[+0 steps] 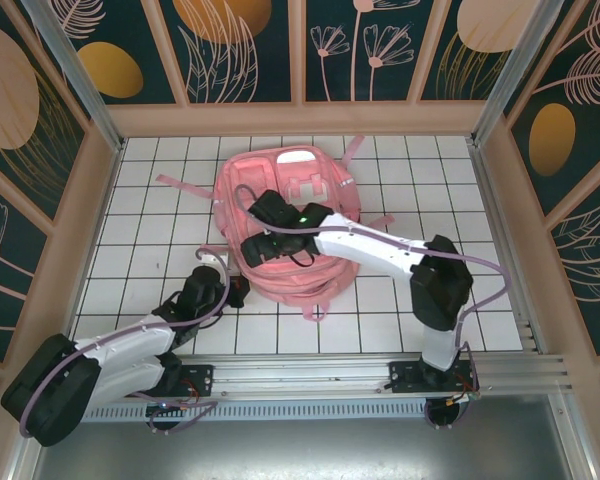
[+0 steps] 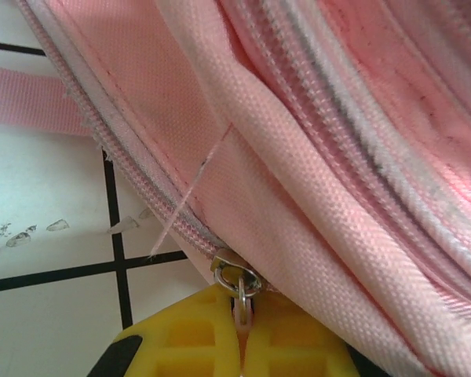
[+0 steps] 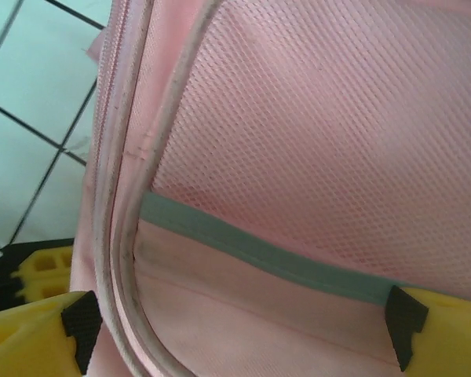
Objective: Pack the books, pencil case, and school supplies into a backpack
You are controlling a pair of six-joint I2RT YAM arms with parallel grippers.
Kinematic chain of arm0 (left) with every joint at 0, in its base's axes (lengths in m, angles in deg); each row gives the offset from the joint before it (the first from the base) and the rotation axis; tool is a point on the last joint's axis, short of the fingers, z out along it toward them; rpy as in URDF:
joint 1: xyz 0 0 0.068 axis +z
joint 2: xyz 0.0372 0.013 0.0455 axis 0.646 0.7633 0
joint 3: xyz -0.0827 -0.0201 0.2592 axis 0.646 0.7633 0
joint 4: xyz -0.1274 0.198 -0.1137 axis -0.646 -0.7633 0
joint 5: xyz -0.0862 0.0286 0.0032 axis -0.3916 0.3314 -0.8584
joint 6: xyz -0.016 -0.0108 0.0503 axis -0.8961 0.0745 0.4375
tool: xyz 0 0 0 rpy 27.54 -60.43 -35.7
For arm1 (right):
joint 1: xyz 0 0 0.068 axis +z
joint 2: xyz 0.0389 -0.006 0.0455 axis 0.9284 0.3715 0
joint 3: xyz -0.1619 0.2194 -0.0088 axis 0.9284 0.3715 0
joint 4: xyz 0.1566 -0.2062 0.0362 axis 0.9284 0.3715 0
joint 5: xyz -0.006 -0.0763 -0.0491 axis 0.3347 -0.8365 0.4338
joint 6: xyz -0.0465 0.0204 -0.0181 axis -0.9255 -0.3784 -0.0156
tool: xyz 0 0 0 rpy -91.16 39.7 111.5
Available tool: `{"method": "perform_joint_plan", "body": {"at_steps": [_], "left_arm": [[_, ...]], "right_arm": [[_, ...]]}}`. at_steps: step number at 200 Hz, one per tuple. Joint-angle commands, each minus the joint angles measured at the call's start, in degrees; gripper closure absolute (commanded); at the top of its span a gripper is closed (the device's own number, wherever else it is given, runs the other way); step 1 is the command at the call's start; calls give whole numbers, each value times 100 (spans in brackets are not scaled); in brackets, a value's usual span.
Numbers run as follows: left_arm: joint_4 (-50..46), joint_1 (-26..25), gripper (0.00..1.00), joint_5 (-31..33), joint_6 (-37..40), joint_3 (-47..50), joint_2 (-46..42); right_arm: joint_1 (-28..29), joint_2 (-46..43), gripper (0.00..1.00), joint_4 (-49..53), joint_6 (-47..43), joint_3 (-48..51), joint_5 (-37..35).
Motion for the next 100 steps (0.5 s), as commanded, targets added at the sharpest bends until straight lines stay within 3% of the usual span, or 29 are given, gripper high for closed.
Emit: {"method": "perform_joint_plan", "body": {"at_steps": [1, 21, 67, 100], "left_arm": [[101, 28, 100, 8, -30, -64, -273], [224, 28, 100, 86, -118, 82, -438], [463, 28, 100, 63, -311, 255, -669], [560, 27, 100, -37, -216, 282, -644]], "right_arm": [[74, 333, 6, 477, -320, -505, -1078], [61, 600, 10, 443, -216, -659, -1018], [96, 984, 41, 235, -202, -621, -732], [110, 1049, 83, 124, -149, -622, -678]]}}
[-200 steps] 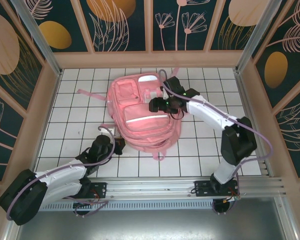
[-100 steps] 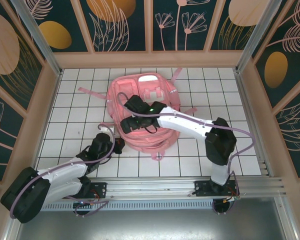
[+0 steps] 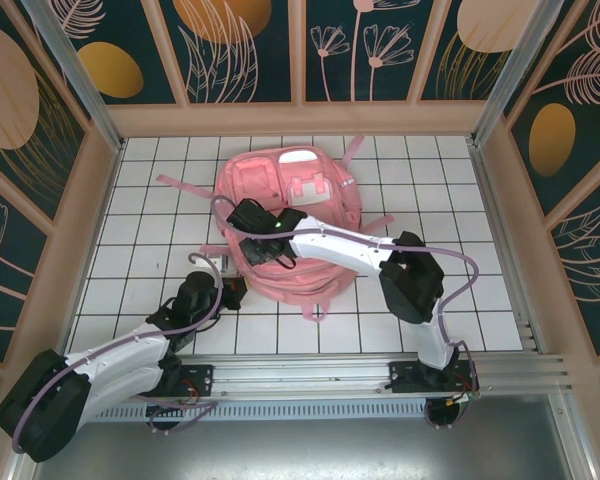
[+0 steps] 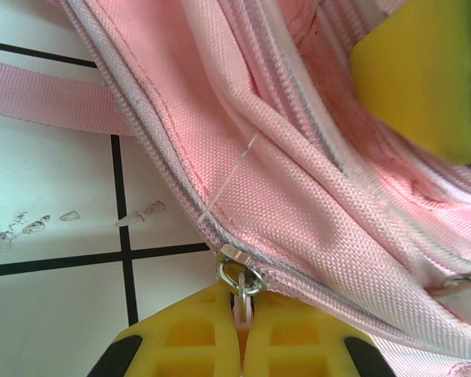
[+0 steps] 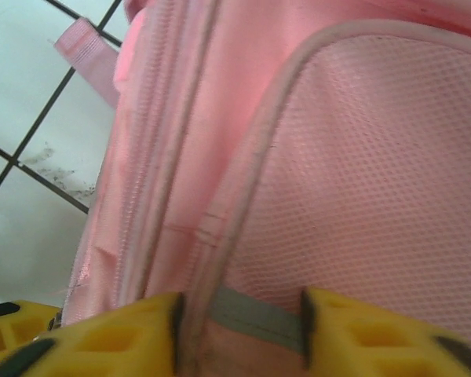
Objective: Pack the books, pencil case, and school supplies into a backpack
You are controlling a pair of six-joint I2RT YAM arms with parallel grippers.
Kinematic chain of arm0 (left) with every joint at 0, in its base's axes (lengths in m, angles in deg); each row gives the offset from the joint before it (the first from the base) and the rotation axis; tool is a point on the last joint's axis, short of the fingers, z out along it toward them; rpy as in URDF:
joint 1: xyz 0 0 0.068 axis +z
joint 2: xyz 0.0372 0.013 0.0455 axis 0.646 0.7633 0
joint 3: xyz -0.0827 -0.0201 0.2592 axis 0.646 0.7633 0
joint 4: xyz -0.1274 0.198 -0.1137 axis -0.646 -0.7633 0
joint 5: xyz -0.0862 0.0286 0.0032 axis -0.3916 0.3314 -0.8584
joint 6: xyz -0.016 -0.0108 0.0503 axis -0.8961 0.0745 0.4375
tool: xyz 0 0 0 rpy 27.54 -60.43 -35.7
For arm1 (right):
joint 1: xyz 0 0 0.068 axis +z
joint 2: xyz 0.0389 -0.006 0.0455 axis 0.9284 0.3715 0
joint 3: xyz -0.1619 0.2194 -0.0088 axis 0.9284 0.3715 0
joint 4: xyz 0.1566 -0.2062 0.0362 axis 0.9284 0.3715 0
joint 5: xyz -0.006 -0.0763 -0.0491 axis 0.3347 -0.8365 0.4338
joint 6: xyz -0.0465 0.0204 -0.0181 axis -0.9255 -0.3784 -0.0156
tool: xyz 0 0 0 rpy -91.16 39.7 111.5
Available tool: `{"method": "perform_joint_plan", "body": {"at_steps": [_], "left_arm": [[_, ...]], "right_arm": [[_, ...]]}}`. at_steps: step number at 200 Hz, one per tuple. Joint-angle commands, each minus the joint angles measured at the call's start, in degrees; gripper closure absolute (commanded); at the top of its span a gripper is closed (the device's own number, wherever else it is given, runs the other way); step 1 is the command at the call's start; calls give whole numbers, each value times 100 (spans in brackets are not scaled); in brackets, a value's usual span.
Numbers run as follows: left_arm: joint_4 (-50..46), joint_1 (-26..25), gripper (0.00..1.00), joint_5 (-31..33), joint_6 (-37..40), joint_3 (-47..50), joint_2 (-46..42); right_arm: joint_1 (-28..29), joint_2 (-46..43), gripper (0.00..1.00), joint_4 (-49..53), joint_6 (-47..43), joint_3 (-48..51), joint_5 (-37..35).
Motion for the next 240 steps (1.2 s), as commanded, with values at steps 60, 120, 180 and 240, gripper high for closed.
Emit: {"method": "perform_joint_plan", "body": {"at_steps": [60, 120, 180, 240], "left_arm": [[1179, -9, 100, -814, -52, -5, 367], [1154, -604, 100, -566, -10, -149, 560], [1360, -1146, 100, -465, -87, -578, 1220], [1410, -1671, 100, -536, -9, -1488, 2206]], "right_arm": [[-727, 83, 100, -485, 964, -234, 1235], [-1146, 224, 100, -1178, 1919, -351, 2427], [-1174, 499, 100, -1287, 2433, -801, 2425], [-1303, 850, 100, -1424, 2980, -1370, 2254]]}}
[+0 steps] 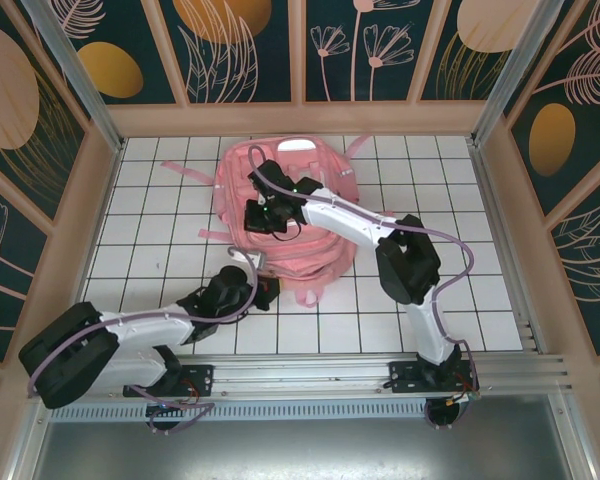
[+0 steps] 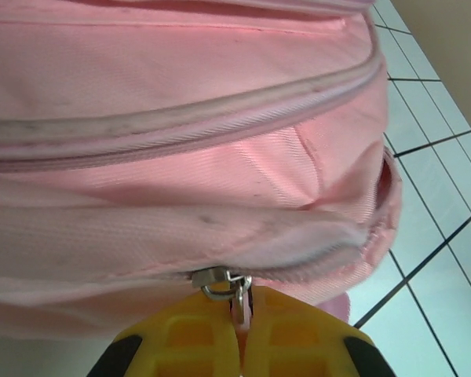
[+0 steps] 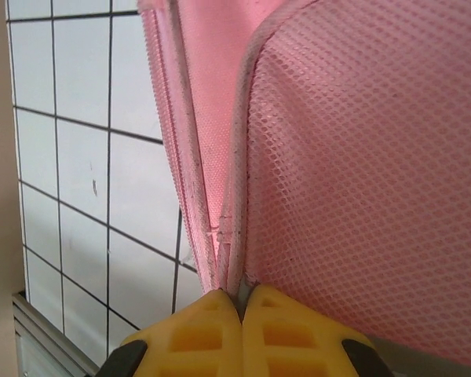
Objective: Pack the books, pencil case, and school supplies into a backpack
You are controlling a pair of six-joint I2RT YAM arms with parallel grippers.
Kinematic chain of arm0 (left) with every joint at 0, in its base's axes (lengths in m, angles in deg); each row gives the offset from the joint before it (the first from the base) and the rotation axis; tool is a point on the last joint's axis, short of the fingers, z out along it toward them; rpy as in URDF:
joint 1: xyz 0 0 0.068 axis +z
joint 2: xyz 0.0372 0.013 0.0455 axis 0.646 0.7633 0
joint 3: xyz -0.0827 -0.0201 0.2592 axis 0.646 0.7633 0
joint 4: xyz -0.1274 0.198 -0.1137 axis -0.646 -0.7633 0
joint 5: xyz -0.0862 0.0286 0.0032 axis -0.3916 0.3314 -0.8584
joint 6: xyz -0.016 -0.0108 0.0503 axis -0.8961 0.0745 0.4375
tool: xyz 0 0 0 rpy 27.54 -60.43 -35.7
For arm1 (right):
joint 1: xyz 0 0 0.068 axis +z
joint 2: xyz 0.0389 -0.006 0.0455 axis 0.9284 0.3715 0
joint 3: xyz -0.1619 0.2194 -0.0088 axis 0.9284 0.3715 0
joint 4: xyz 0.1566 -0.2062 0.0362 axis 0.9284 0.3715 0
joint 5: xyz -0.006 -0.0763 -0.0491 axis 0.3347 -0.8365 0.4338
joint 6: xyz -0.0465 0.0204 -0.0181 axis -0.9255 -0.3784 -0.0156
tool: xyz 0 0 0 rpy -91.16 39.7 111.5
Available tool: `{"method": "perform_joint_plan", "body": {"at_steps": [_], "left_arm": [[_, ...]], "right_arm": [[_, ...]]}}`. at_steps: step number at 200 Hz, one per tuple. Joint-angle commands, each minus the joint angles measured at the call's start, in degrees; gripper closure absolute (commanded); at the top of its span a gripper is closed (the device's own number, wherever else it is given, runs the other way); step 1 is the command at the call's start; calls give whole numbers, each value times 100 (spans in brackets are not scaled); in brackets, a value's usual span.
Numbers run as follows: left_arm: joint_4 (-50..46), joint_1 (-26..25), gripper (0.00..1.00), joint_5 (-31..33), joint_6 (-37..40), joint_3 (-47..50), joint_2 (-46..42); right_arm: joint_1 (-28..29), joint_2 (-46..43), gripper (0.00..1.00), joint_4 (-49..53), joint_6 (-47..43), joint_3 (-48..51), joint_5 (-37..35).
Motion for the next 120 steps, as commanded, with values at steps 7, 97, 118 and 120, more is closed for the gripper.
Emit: {"method": "perform_joint_plan", "body": {"at_steps": [7, 97, 118, 120], "left_arm": [[505, -337, 100, -444, 47, -523, 520], [-668, -201, 100, 450, 213, -299, -585], [-983, 130, 100, 380, 65, -7, -1179], [-1029, 155, 100, 382, 49, 15, -1237]], "right_arm": [[-142, 375, 100, -841, 541, -720, -279], [-166, -124, 32, -698, -66, -369, -623], [-394, -781, 26, -728, -530, 95, -1048], [-434, -824, 26, -708, -559, 111, -1089]]}}
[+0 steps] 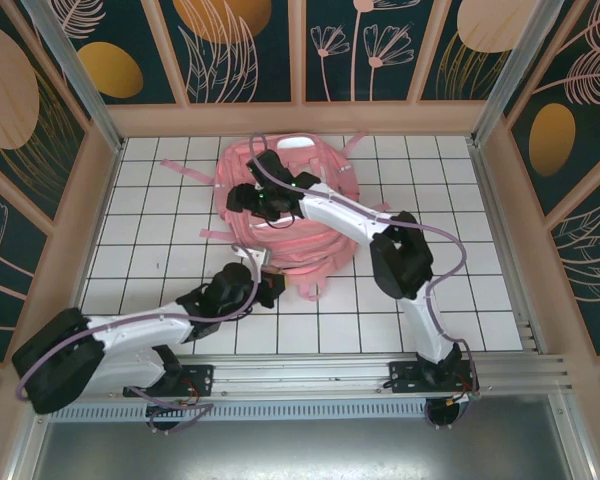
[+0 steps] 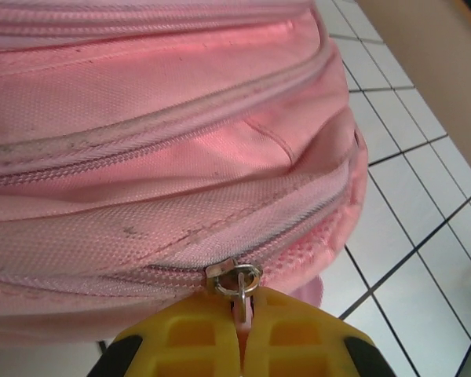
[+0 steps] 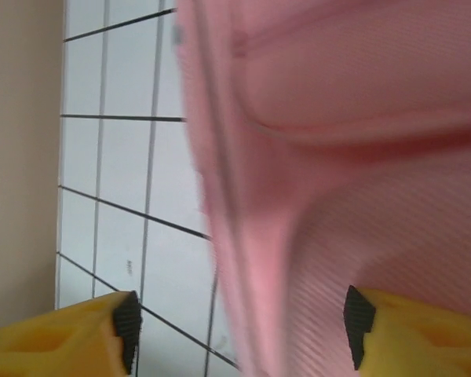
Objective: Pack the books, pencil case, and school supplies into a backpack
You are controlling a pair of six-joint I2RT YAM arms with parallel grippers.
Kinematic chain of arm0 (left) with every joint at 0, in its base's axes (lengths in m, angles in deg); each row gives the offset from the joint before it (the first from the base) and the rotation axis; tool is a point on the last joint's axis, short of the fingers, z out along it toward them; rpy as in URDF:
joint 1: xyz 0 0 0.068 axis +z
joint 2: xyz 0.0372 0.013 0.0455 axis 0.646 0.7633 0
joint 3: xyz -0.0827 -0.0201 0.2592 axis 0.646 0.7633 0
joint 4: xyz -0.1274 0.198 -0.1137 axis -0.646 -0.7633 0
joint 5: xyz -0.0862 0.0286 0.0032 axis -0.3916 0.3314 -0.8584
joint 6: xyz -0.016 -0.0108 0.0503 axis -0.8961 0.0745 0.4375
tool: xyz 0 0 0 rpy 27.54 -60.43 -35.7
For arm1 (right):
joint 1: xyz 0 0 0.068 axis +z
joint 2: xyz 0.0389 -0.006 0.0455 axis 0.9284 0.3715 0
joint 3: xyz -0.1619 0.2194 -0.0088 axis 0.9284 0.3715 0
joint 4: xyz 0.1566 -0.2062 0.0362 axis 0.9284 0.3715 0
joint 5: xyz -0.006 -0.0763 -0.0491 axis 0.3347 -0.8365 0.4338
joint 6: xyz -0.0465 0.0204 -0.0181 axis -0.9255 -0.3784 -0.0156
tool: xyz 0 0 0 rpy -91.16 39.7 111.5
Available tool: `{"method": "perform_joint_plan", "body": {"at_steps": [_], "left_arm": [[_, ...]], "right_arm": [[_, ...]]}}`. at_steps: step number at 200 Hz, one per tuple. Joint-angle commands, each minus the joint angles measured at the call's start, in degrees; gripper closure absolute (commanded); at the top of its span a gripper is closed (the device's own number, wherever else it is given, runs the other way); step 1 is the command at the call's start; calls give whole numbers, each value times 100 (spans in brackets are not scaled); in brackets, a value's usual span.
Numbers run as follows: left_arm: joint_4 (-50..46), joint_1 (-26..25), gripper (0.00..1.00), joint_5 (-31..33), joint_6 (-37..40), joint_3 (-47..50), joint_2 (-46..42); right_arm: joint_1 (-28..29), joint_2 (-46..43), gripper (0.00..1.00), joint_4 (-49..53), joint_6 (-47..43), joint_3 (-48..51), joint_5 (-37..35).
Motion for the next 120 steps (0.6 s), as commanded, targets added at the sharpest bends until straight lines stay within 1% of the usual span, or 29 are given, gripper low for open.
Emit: {"method": "perform_joint_plan", "body": {"at_steps": [1, 19, 40, 55, 66, 80, 90, 102, 120], "left_arm": [[-376, 305, 100, 117, -32, 263, -623], [-996, 573, 100, 317, -252, 447, -1259], [-2012, 859, 100, 1062, -712, 595, -2200], [-2634, 1061, 100, 1581, -1049, 641, -2773], [-2752, 1251, 100, 1603, -1137, 668, -2987], [-2671, 1506, 100, 1322, -1116, 604, -2855], [-2633, 1608, 100, 1120, -1076, 443, -2529], [-2573, 1632, 100, 920, -946, 229, -2074], [-2403, 1633, 100, 693, -850, 85, -1703]], "right_arm": [[-315, -997, 26, -38, -639, 349, -642], [-696, -1268, 26, 103, -880, 481, -901], [-1180, -1393, 26, 67, -1059, 666, -972], [-1391, -1258, 25, 108, -1342, 533, -1266], [-1456, -1004, 24, 272, -1671, 220, -1251], [-1391, -569, 24, 784, -2041, -429, -1115], [-1272, -363, 24, 1173, -2157, -732, -719], [-1048, -489, 24, 1117, -2231, -409, -405], [-871, -891, 28, 983, -1840, 291, -216]]}}
